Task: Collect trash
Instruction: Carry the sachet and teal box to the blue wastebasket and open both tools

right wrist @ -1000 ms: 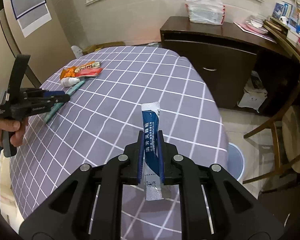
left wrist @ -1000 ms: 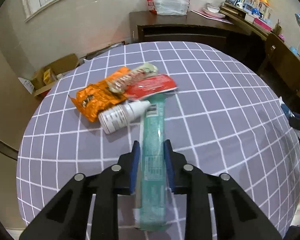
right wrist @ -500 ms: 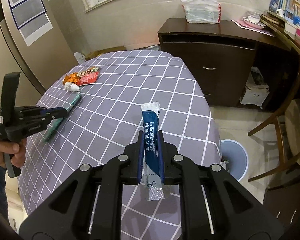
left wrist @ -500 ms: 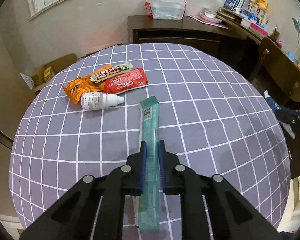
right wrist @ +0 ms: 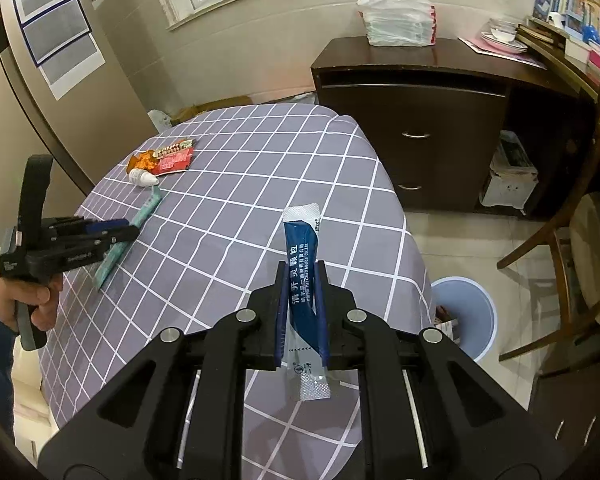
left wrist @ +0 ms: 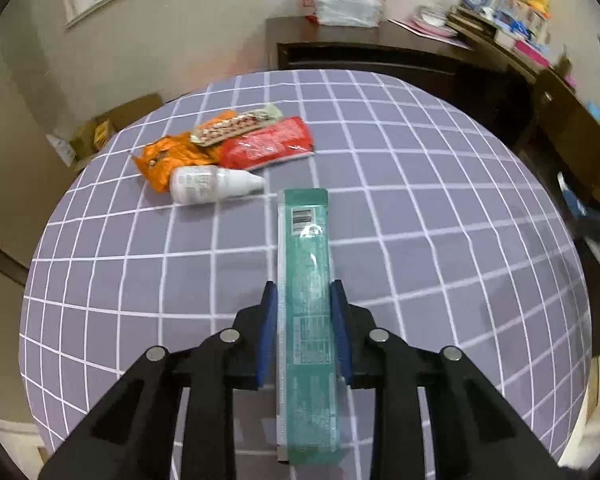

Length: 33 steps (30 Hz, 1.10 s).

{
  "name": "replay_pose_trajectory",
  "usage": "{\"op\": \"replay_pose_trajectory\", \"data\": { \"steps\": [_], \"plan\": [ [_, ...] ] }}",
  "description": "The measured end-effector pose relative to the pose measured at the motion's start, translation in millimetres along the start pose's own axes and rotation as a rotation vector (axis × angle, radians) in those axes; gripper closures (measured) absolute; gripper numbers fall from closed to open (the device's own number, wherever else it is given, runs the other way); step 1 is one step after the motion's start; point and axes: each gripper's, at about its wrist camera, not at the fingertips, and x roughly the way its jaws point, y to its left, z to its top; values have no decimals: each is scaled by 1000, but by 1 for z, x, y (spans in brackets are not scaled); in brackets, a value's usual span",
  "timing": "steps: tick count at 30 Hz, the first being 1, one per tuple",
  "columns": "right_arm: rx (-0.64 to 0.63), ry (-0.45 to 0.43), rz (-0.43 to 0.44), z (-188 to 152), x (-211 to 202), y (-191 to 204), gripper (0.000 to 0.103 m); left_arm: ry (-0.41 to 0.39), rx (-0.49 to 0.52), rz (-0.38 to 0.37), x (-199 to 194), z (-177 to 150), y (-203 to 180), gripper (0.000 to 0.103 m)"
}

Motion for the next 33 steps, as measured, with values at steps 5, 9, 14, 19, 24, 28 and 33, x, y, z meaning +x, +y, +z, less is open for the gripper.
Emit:
{"op": "replay_pose_trajectory", "data": {
  "steps": [5, 9, 14, 19, 24, 28, 33],
  "plan": [
    [4, -7, 5, 1, -3, -4, 90, -7, -22, -50, -3, -2, -9, 78],
    [23, -21, 8, 3, -7, -12, 90, -43, 3, -64, -20, 2, -34, 78],
    [53, -63, -4, 14, -22, -31, 90, -128, 56, -101, -49, 21, -85, 78],
    [87, -127, -33, 31, -48, -63, 90, -211, 106, -153, -66, 52, -145, 78],
    [128, -186, -76, 44, -74, -104, 90, -244, 131, -206, -66, 80, -198, 78],
    [177, -220, -111, 47, -92, -141, 90, -234, 149, -255, -53, 103, -245, 78],
    [259, -219, -136, 44, -93, -194, 90, -178, 164, -299, -25, 122, -298, 78]
  ]
}}
